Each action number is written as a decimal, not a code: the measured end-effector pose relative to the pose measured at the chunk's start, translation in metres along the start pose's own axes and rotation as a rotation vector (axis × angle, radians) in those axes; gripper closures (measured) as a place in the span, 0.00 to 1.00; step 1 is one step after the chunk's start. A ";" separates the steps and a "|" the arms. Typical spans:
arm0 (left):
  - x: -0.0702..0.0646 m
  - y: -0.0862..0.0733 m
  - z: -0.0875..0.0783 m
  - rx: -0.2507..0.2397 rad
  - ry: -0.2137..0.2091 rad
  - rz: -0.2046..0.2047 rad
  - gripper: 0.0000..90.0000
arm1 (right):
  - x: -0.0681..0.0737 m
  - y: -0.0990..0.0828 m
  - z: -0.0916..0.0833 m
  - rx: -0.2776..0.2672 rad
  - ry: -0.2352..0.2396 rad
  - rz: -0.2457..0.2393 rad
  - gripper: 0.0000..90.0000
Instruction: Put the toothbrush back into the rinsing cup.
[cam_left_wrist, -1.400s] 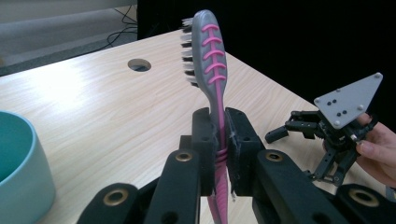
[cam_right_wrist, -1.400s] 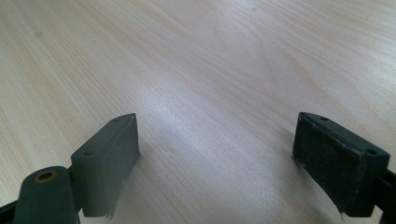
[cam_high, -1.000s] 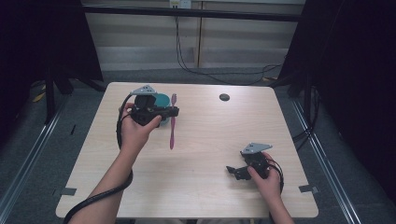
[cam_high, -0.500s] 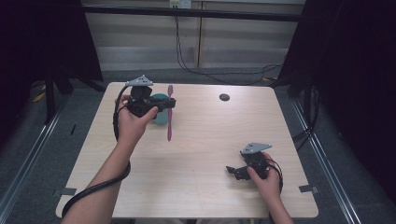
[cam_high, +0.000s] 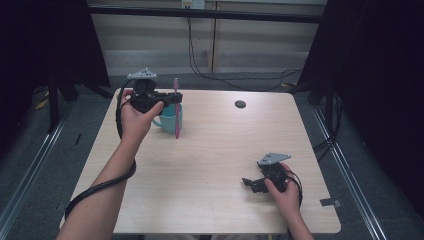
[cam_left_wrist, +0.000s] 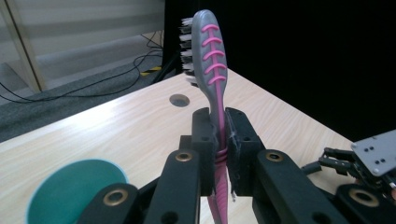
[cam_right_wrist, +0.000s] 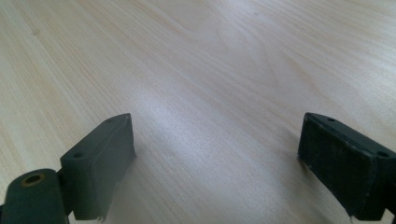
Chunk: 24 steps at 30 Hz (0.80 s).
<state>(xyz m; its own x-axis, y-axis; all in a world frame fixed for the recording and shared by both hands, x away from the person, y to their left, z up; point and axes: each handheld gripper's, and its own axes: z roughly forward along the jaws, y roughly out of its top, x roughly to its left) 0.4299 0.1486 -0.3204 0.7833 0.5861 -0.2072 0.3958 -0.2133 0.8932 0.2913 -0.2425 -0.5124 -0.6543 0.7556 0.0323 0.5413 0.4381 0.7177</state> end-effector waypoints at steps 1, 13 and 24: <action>0.002 0.001 0.000 -0.003 0.003 -0.002 0.93 | 0.000 0.000 0.000 -0.001 0.000 -0.002 0.11; 0.026 0.005 0.003 -0.022 0.027 -0.040 0.93 | 0.000 0.000 0.000 -0.001 0.003 -0.003 0.11; 0.041 0.008 0.013 -0.043 0.059 -0.044 0.93 | 0.001 0.000 0.000 0.000 0.008 -0.010 0.11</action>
<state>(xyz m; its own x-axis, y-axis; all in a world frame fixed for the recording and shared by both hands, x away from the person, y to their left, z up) 0.4715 0.1613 -0.3268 0.7357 0.6392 -0.2239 0.4070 -0.1531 0.9005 0.2908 -0.2421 -0.5123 -0.6635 0.7475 0.0305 0.5349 0.4456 0.7178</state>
